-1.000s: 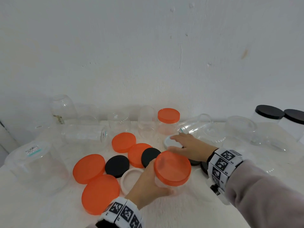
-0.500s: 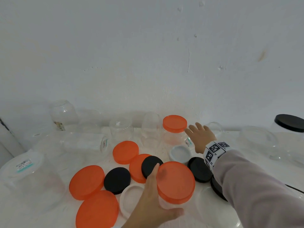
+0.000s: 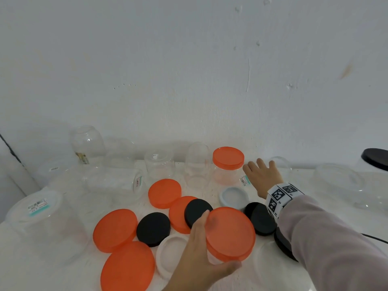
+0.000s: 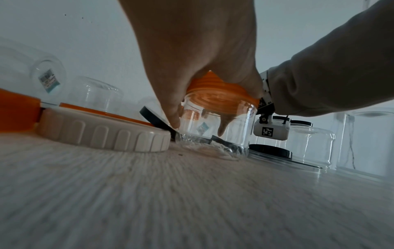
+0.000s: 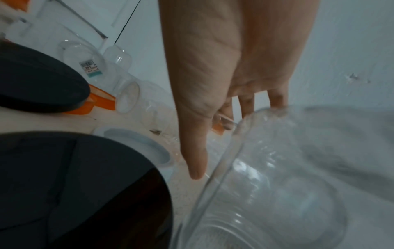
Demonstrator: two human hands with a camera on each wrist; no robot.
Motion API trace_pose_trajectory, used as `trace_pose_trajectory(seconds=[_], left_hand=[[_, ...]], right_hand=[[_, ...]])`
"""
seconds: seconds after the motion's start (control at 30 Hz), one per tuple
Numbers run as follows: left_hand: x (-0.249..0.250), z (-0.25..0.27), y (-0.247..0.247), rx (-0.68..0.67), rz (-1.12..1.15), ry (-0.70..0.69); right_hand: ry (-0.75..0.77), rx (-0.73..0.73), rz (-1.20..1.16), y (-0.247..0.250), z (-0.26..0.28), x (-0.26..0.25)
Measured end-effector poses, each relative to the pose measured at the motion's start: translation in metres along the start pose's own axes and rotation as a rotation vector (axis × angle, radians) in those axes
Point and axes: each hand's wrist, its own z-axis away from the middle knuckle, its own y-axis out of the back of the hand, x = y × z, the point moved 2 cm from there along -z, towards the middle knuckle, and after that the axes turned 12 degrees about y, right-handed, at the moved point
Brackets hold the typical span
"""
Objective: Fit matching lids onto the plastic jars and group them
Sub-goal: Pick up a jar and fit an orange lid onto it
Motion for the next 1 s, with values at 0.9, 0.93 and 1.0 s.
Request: trace_pose_trajectory(seconds=[0.9,0.93,1.0], left_hand=[[0.111,-0.089,0.017,0.127,-0.096,-0.096],[0.117,-0.100,0.013,0.135,-0.111,-0.113],[0.128,-0.121,0.003,0.154,-0.140,-0.132]], right_hand=[[-0.592,1.139,-1.376,0.046,0.182,0.063],[-0.611,1.161,-1.422,0.044,0.191,0.063],[-0.642,1.206,-1.507,0.042,0.209,0.060]])
